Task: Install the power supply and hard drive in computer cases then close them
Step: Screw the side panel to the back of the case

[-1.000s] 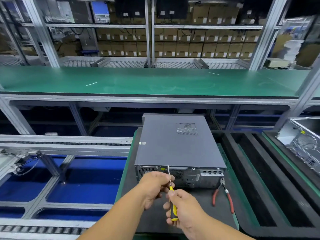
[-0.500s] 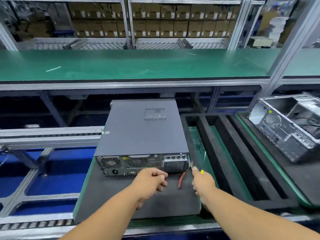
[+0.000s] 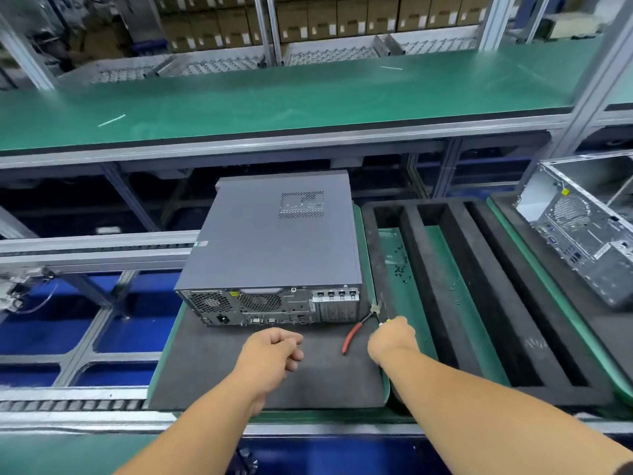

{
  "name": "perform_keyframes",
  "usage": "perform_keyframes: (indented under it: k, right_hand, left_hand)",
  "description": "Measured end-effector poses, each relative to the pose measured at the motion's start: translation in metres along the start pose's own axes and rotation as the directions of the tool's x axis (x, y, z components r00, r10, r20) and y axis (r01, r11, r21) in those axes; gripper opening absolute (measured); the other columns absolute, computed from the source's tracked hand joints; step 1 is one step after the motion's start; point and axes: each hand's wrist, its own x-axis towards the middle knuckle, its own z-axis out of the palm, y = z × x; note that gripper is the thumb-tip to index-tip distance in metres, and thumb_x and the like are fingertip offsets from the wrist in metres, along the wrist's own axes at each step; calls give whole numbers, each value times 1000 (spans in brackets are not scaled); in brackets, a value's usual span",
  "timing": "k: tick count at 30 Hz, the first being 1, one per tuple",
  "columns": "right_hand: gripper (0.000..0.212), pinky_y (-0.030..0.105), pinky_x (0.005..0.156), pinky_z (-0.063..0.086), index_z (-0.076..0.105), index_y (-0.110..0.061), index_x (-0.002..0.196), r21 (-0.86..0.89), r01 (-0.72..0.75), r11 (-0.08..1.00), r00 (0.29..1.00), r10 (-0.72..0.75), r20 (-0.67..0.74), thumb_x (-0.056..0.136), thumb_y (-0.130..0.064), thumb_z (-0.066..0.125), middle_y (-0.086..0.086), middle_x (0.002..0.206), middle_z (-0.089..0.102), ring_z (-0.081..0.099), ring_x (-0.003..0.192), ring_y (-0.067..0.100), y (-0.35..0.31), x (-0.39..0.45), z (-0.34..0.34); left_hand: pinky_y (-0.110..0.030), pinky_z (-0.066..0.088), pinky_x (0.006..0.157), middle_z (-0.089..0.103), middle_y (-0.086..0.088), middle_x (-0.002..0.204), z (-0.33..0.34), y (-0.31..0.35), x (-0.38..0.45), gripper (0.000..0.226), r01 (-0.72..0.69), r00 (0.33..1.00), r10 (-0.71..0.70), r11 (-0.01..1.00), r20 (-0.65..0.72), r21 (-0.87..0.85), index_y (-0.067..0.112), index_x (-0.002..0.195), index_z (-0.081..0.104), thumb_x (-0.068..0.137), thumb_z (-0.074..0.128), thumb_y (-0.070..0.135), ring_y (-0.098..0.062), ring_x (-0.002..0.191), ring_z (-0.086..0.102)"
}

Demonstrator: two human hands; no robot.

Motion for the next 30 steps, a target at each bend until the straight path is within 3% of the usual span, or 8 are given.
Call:
perform_keyframes:
  k: [5,9,16,19,21,25,27,30]
  right_hand:
    - [11,47,89,51,43,-10,108,405,73,911,991,-20,-133,102,-15,50,15,110,62,61,104,39,16,-2,-9]
    - [3,43,67,57,48,-19,101,795,204,572,979,-110,-172,100,-16,48,15,95,61,56,71,28,6,-24,-50]
    - [14,25,41,31,63,-16,102,980,135,145,854,-519,-40,106,-23,51,-2,61,42,33,48,13,-87,-109,-121]
    - [7,23,40,26,62,-19,100,980,-60,189,639,-748,183,99,-26,63,-3,63,30,25,48,11,-117,-151,-116]
    - [7,24,41,28,64,-20,98,955,-29,297,534,-803,265,95,-25,67,-2,64,29,26,49,13,-126,-174,-97]
    - [9,33,50,39,66,-17,97,792,369,487,432,-844,318,104,-21,60,1,62,44,38,53,20,-124,-205,-36]
    - [10,34,57,42,65,-19,96,584,629,513,380,-858,345,101,-27,61,-5,59,49,42,55,17,-117,-215,-6]
    - [12,24,55,39,65,-23,92,402,760,511,307,-827,471,100,-32,63,-16,57,52,40,52,7,-100,-224,30]
  left_hand:
    - [-25,43,56,75,-3,77,-10,-8,-7,20,10,999,-12,999,-43,-49,14,103,72,101,52,12,-14,65,59]
    - [-26,44,57,75,-4,78,-24,-18,-7,22,28,994,-36,996,-99,-86,15,102,73,101,51,10,-13,64,60]
    - [-26,47,58,73,-2,71,-62,-49,-7,21,38,967,-72,990,-245,-139,12,98,73,100,52,9,-14,61,57]
    - [-31,50,65,74,-2,76,-85,-76,-13,25,77,927,-89,996,-365,-49,15,92,72,97,49,6,-19,67,62]
    - [-31,52,72,74,-1,91,-104,-98,-22,26,148,894,-71,979,-443,142,19,92,72,95,48,8,-20,81,67]
    - [-30,52,77,69,1,112,-129,-136,-40,32,294,919,-72,782,-388,550,21,110,67,93,42,9,-19,89,63]
    - [-31,54,84,68,-2,120,-133,-148,-45,40,315,936,-118,703,-333,637,22,119,64,89,42,7,-21,96,62]
    - [-33,52,92,65,-6,128,-130,-163,-48,42,296,955,-187,645,-231,705,22,127,58,89,53,8,-24,113,63]
